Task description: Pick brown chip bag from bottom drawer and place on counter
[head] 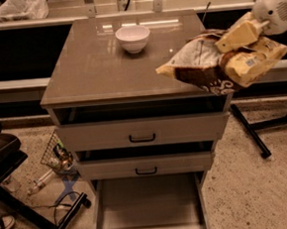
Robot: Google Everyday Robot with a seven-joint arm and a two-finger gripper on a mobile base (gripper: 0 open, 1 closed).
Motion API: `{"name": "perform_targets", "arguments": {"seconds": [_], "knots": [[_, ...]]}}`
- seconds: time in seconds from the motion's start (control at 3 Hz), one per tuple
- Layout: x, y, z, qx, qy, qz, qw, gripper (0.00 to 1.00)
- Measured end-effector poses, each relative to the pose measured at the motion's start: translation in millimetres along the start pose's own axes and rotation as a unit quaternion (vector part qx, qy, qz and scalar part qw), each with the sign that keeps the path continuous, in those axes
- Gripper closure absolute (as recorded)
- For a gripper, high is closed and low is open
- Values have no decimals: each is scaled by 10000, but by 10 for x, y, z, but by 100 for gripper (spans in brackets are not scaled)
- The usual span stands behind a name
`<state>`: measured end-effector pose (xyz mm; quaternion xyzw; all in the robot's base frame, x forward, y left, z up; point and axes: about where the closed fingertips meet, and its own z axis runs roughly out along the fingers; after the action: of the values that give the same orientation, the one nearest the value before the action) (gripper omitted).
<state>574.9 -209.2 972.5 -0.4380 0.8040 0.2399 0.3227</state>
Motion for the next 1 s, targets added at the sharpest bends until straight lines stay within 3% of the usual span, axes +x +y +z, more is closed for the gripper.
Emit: {"name": "perform_targets", "arguments": {"seconds": [0.33,1.0], "knots": [[-327,-216,292,-282,-234,-547,9978,100],[-764,-552,876,-628,-860,-1292,9859,100]]}}
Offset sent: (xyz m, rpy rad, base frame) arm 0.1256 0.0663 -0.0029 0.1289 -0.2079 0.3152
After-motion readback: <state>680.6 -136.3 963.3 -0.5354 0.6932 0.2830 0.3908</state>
